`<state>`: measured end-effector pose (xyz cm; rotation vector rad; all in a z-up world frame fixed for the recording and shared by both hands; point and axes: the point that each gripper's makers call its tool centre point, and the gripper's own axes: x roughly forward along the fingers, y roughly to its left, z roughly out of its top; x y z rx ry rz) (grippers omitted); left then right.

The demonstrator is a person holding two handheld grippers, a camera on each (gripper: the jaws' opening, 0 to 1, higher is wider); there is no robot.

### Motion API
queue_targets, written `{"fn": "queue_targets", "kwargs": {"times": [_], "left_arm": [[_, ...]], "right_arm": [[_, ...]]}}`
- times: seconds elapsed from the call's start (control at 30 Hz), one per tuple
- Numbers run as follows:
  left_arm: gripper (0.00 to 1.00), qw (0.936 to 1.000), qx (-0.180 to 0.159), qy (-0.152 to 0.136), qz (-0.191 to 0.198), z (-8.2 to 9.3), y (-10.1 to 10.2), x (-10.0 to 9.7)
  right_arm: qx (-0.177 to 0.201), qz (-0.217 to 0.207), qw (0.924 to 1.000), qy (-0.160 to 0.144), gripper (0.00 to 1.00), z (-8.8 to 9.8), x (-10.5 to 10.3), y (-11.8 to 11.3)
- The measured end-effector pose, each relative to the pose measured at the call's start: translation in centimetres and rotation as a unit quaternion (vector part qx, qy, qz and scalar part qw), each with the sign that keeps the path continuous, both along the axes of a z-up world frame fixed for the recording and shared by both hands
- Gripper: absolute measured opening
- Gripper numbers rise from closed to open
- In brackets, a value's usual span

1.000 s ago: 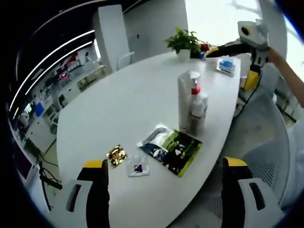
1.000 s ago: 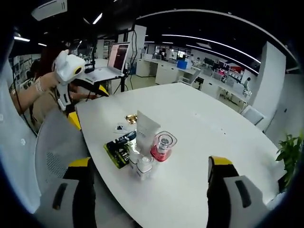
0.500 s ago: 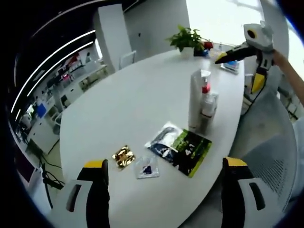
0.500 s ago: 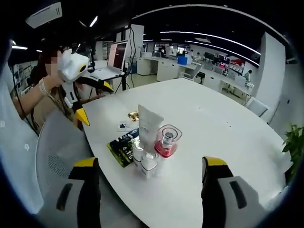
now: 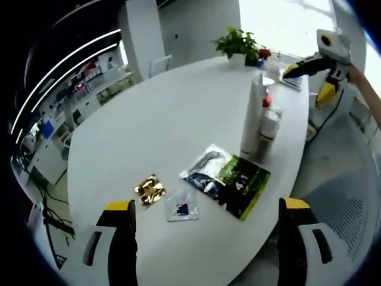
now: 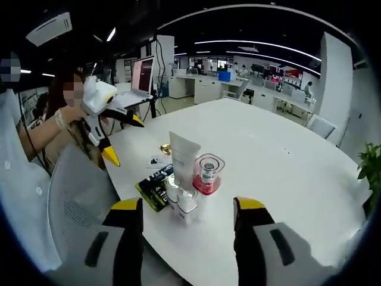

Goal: Arrange the skincare products in the storage area until every visible bottle or jar stands upright without overlapping.

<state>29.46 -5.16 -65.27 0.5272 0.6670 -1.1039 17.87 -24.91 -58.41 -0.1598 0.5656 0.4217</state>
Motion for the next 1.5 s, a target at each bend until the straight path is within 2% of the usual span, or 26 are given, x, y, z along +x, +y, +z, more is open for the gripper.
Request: {"fn": "queue_targets", "kwargs": {"times": [0.1, 0.2, 0.33, 0.47, 0.5, 0.57, 0.67, 0.83, 0.93, 1.03, 1.5], "left_arm": [[0.97, 0.9997, -0.008, 0.022, 0.012, -0.7, 0.0, 0.3], [0.88, 0.9997, -0.005, 0.019, 0.014, -1.3, 0.1, 1.0], [0.87, 0.9996, 0.005, 0.023, 0.018, -2.3, 0.4, 2.3], [0.81, 0.9993, 0.016, 0.022, 0.024, -3.3, 0.3, 3.1], [0.78, 0.9993, 0.016, 0.023, 0.025, -3.5, 0.3, 3.3], [0.69, 0.998, 0.008, 0.047, 0.042, -4.1, 0.1, 3.7], [0.6, 0.9975, 0.005, 0.046, 0.054, -4.9, 0.1, 4.9], [0.6, 0.9973, 0.029, 0.05, 0.045, -6.4, -0.2, 5.2], [0.57, 0.9966, 0.043, 0.057, 0.042, -7.5, -0.2, 5.4], [0.5, 0.9954, 0.046, 0.074, 0.038, -8.1, -0.4, 5.1], [0.47, 0.9939, 0.088, 0.056, 0.036, -9.7, -0.7, 5.3]], "right_arm": [[0.003, -0.002, 1.0, 0.007, 0.58, -0.6, 0.0, 0.0], [0.007, -0.01, 0.9999, 0.012, 0.57, -0.7, -0.1, -0.1], [0.014, -0.014, 0.9996, 0.019, 0.55, -0.9, 0.0, -0.2], [0.01, -0.019, 0.9995, 0.023, 0.55, -1.2, 0.1, -0.3], [0.009, -0.021, 0.9995, 0.024, 0.55, -1.2, 0.1, -0.3], [0.007, -0.025, 0.9994, 0.023, 0.54, -1.2, 0.2, -0.5], [0.012, -0.028, 0.9992, 0.025, 0.54, -1.3, 0.2, -0.4], [0.012, -0.031, 0.999, 0.03, 0.55, -1.4, 0.2, -0.5], [0.013, -0.034, 0.9988, 0.034, 0.55, -1.5, 0.2, -0.5], [0.018, -0.036, 0.9986, 0.035, 0.54, -1.5, 0.1, -0.5], [0.024, -0.046, 0.9978, 0.042, 0.55, -2.0, 0.3, -1.6]]}}
